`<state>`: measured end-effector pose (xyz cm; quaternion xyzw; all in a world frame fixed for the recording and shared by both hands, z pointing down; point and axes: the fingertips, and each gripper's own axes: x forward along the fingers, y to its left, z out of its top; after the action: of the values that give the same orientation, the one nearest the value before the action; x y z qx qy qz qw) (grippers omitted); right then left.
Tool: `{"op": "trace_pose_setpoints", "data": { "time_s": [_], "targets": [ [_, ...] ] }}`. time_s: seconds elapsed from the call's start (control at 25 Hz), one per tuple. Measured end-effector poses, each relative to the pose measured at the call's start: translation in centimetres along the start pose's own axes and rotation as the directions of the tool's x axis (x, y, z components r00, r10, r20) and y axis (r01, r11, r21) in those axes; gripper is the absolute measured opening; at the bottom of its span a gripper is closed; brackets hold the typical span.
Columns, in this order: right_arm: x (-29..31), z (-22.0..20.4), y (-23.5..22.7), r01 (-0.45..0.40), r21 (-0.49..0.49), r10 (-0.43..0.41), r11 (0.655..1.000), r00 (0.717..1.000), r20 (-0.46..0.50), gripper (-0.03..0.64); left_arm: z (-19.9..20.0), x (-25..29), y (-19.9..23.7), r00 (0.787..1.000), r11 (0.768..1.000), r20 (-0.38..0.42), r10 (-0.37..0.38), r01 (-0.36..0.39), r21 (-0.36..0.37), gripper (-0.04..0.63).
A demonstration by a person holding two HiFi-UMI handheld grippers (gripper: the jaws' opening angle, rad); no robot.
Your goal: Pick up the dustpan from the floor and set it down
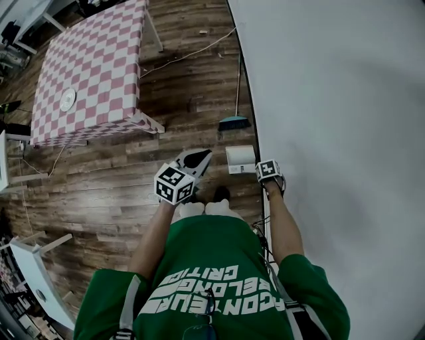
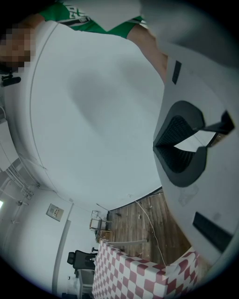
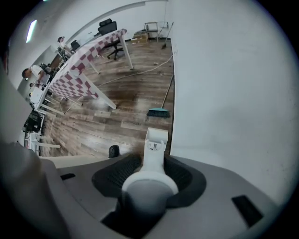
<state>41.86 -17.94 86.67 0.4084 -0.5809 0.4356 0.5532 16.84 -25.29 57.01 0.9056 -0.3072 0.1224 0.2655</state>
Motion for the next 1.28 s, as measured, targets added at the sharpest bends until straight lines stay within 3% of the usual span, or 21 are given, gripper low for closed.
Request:
{"op": "trace_pose_setpoints", "data": {
  "time_s": [0.56, 1.0, 1.28],
  "targets": [
    [0.9, 0.7, 1.1, 0.002, -0.002, -0.002, 1.0, 0.999, -0.037, 0.198, -0.5, -0.2, 0.0, 1.0, 1.0, 0.006, 0.016, -0.016, -0.001, 0.003],
    [0.2, -2.6, -0.8, 0.11, -0.003, -0.11, 0.994, 0.993, -0.036, 0.113, -0.6, -2.2, -0.5, 0.999, 0.999, 0.016, 0.037, -0.037, 0.014, 0.003],
    [-0.7, -3.5, -0.4, 0.114, -0.01, -0.114, 0.993, 0.993, -0.005, 0.112, -0.6, -4.2, 0.0, 0.997, 0.998, 0.037, 0.063, -0.064, 0.013, 0.003]
  ]
}}
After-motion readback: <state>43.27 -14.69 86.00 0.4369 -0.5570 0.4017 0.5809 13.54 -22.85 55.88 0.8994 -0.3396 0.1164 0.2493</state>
